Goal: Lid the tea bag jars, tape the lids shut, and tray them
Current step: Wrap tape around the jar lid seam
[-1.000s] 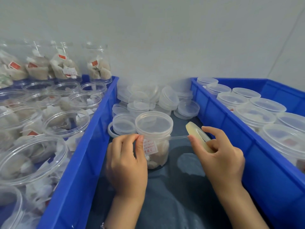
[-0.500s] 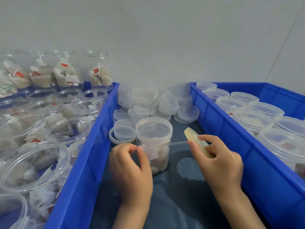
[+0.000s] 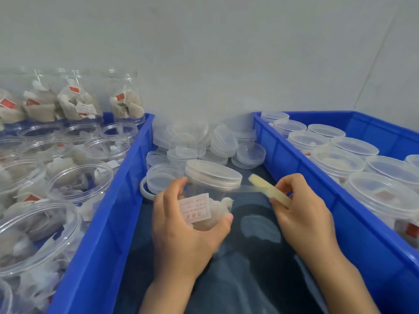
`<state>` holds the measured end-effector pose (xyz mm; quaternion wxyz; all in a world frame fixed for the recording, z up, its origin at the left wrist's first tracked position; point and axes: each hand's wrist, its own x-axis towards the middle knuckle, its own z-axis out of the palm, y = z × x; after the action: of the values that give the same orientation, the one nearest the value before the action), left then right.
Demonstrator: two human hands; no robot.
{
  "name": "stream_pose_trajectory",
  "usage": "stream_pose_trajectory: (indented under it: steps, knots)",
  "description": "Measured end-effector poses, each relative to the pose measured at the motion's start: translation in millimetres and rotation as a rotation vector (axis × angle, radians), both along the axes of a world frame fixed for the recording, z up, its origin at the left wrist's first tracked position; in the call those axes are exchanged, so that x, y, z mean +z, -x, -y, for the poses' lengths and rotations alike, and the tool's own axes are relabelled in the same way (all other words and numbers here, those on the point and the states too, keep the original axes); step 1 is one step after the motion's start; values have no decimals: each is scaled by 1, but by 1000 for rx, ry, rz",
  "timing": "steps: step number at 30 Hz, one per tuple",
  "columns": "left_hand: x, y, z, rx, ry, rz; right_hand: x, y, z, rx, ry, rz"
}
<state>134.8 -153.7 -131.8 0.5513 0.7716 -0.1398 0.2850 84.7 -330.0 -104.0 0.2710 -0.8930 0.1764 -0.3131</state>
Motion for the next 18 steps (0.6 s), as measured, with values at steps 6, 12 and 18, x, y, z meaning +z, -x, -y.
stream_pose_trajectory:
  steps: [6,12,18]
  knots:
    - [29,16,-2,-257,81,-186,-2,-2,9,-47,-61,47]
    - [37,26,2,-595,213,-332,-5,-9,9,54,-164,48]
    - [25,15,1,-886,332,-547,-13,-20,-1,231,-331,100]
